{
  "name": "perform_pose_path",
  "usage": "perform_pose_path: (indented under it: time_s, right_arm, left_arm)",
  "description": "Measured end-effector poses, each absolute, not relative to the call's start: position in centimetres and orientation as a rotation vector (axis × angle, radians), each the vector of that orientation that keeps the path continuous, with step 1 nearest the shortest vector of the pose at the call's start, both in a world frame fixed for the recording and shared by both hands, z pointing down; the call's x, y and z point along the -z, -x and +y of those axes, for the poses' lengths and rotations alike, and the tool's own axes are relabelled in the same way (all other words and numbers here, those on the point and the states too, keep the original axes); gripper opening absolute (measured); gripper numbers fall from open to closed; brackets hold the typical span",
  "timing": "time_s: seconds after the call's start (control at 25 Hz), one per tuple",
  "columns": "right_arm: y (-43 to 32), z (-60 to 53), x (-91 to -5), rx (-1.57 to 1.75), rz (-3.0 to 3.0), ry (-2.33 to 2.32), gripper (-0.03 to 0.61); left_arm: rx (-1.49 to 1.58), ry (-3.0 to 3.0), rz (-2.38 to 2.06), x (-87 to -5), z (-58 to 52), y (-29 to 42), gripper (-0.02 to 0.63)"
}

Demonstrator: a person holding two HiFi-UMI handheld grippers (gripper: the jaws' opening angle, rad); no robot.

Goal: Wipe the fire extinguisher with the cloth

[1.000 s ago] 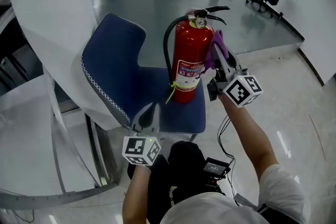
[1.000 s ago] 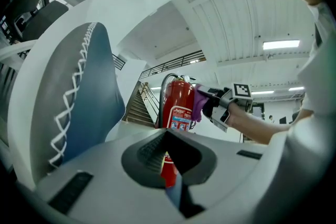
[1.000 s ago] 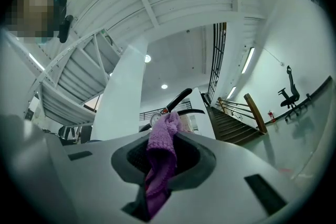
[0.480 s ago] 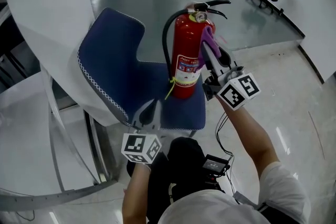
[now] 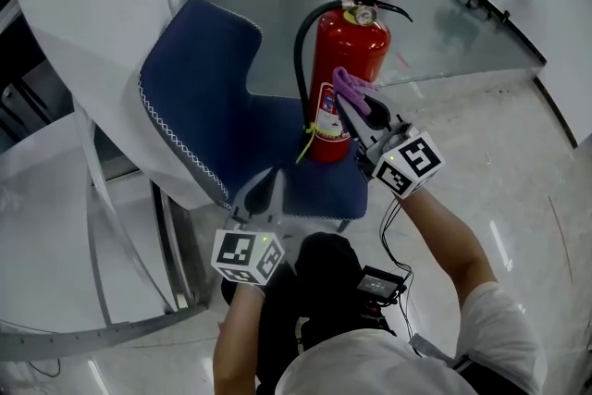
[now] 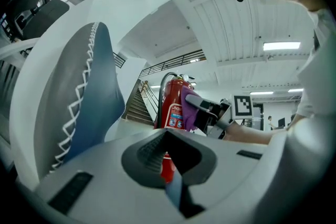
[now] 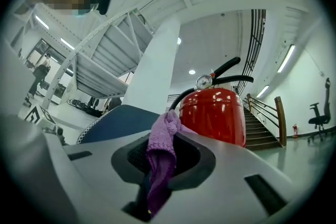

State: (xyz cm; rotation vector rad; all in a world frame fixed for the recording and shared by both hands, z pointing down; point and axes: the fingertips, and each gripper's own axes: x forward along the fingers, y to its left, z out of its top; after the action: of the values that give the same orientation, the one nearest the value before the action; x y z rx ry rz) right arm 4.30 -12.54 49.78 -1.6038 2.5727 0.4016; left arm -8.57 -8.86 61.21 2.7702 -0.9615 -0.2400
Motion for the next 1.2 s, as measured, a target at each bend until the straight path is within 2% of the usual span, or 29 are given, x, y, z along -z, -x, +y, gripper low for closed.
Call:
perform_pose_path:
  time_s: [0.64, 1.2]
  right_arm:
    - [-3.8, -12.9, -57.4, -0.512, 2.78, 1.565, 0.058]
    - [-3.6, -13.6, -66.7, -0.434, 2.897, 1.608, 0.058]
  left_arm:
    - [0.21, -2.744, -0.973, -62.9, -7.9, 8.5, 0.005]
    - [0.179, -2.738, -0.979, -63.9, -7.5, 8.4, 0.005]
